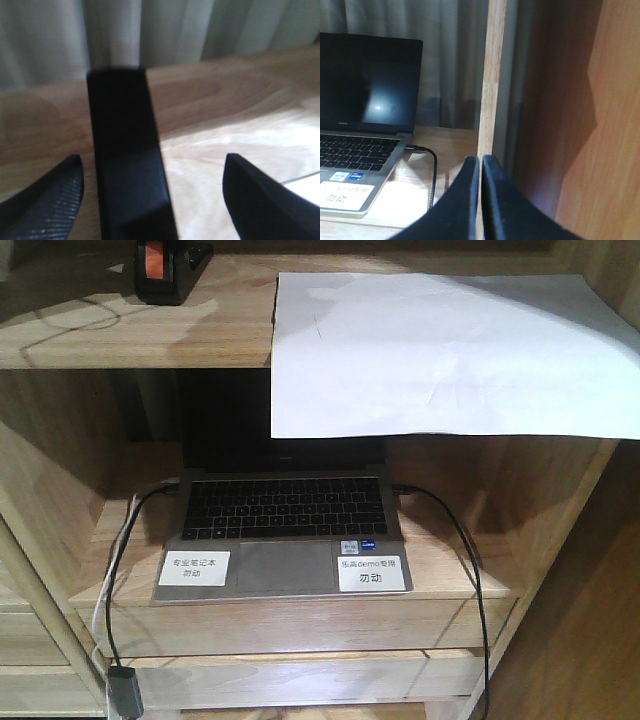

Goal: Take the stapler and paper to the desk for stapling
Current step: 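Close the left gripper on the stapler and lift it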

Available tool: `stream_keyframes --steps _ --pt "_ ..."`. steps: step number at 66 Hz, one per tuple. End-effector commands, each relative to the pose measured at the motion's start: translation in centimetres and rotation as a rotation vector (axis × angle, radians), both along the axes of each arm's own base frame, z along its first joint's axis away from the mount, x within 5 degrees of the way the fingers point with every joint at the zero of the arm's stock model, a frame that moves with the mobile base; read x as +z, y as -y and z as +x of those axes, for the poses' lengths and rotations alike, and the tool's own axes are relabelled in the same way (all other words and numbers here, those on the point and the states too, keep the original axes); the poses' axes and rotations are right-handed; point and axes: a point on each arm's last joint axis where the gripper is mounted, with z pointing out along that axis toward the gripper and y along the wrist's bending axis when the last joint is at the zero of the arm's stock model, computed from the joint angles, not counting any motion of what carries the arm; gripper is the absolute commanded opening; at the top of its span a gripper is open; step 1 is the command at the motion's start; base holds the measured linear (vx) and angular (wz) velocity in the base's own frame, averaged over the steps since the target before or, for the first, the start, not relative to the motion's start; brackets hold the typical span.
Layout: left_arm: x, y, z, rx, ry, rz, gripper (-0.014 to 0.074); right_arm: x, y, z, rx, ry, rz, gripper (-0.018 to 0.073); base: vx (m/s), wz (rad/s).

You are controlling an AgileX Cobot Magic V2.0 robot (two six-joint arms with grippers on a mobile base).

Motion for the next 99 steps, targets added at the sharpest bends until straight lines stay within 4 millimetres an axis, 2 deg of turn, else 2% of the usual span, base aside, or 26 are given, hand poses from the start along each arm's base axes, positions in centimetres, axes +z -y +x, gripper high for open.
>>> stream_keyframes --steps 1,9,14,21,29,31,39,47,65,77,86,99 --pt "2.8 -0.5 -1.3 0.004 0.115 -0.054 0.0552 0.6 0.0 -0.1 0.003 0.084 -0.006 -0.0009 0.0 0.0" --pt "2.3 -0.6 -0.9 0.011 0.088 -0.041 0.0545 0.6 0.0 -0.1 0.003 0.084 -0.006 -0.0009 0.0 0.0" --pt "2.2 -0.7 -0.9 0.012 0.082 -0.036 0.0507 0.6 0.0 -0.1 0.003 0.084 -0.006 -0.0009 0.0 0.0" --pt "2.1 -0.7 -0.9 0.003 0.076 -0.016 0.0345 0.6 0.0 -0.1 0.003 0.084 -0.006 -0.0009 0.0 0.0" --pt "2.2 -0.6 -1.1 -0.048 0.092 0.032 0.0031 0.6 0.0 -0.1 0.003 0.084 -0.006 -0.0009 0.0 0.0" --pt "2.4 -0.6 -1.2 -0.053 0.099 0.039 -0.001 0.6 0.0 -0.1 0.003 0.084 -0.006 -0.0009 0.0 0.0" --pt "4.0 -0.9 -2.0 -0.049 0.146 0.018 -0.0008 0.6 0.0 -0.1 0.003 0.085 -0.006 -0.0009 0.0 0.0" --pt "5.9 -1.3 -3.6 -0.055 0.191 -0.004 -0.0008 0.6 0.0 -0.1 0.003 0.085 -0.006 -0.0009 0.0 0.0" --pt "8.7 -2.9 -8.4 -0.102 0.201 0.051 -0.0008 0.6 0.0 -0.1 0.003 0.085 -0.006 -0.0009 0.0 0.0" --pt "11.1 -4.1 -12.2 -0.131 0.267 0.036 -0.0008 0.6 0.0 -0.1 0.003 0.085 -0.006 -0.0009 0.0 0.0" --pt "11.5 -4.5 -13.9 -0.161 0.275 0.048 -0.0008 0.6 0.0 -0.1 0.003 0.085 -0.006 -0.0009 0.0 0.0" --pt "10.3 -5.4 -16.8 -0.191 0.265 0.06 -0.0008 0.6 -0.1 -0.1 0.004 0.085 -0.006 -0.0009 0.0 0.0"
